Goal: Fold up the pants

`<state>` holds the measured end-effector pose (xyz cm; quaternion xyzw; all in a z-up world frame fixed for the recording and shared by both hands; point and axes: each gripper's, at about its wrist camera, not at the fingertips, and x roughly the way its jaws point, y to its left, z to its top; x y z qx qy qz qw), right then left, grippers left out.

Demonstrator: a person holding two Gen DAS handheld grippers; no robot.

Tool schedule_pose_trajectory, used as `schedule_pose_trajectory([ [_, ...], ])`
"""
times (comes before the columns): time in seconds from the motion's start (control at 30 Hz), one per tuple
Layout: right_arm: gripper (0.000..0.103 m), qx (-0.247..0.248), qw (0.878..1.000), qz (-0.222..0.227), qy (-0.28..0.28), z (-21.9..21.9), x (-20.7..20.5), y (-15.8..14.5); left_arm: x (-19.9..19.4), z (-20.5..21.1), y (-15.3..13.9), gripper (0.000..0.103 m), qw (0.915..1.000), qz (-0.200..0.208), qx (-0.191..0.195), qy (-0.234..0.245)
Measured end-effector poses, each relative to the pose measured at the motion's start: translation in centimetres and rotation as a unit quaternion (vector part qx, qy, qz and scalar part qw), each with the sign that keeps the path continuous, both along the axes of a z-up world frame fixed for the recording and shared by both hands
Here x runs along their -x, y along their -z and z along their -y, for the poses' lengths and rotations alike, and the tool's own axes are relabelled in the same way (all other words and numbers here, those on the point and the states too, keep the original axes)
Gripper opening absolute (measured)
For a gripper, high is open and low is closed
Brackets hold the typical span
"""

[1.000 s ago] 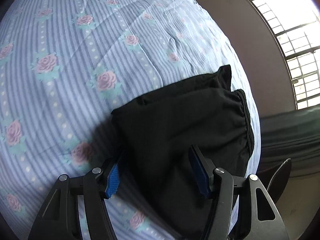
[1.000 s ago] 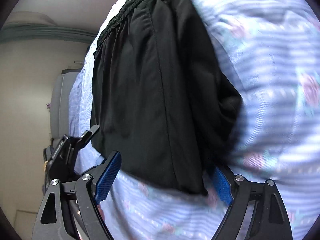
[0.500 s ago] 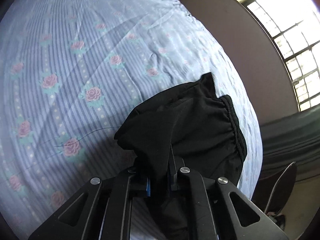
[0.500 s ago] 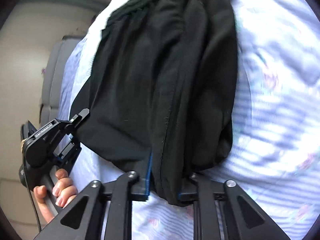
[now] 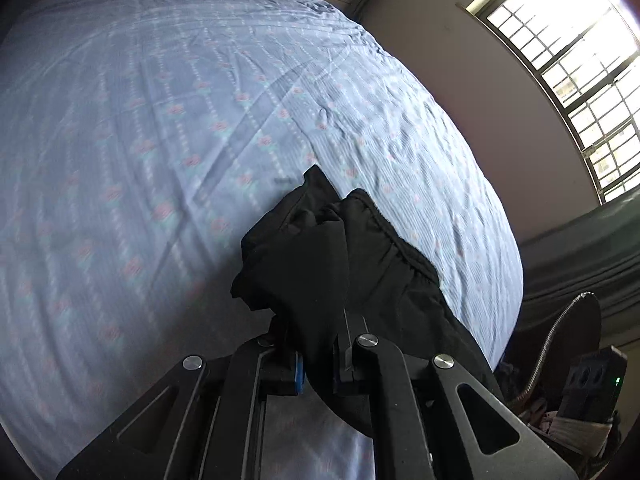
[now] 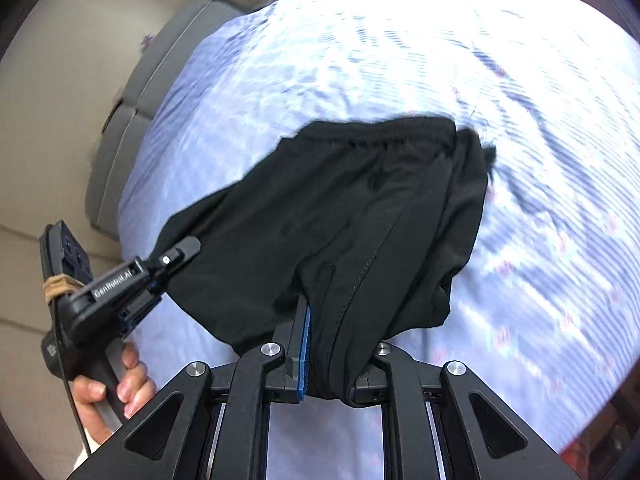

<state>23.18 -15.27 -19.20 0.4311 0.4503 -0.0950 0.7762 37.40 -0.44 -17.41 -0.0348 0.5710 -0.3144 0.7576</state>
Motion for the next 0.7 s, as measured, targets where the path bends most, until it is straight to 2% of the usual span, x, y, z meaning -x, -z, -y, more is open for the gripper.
schedule_pose_trajectory([
  [0.2,0.015,0.008,0.998,0.011,-0.059,-5.1,3.2,-4.4,5.2,-6.7,-3.8,0.010,0.9994,0.006,0.006,-0.035],
  [0.33,0.015,0.000,0.995,0.034,-0.098,-7.2,5.7,-7.3,8.7,-10.6,-7.6,0.010,0.9968,0.028,0.016,-0.074],
  [0.53,0.015,-0.008,0.980,0.073,-0.182,-10.2,7.0,-11.9,12.7,-15.8,-12.8,0.010,0.9891,0.066,0.031,-0.127],
  [0.7,0.015,-0.012,0.963,0.106,-0.247,-14.4,7.1,-15.4,15.0,-21.1,-16.7,0.010,0.9791,0.101,0.019,-0.176],
])
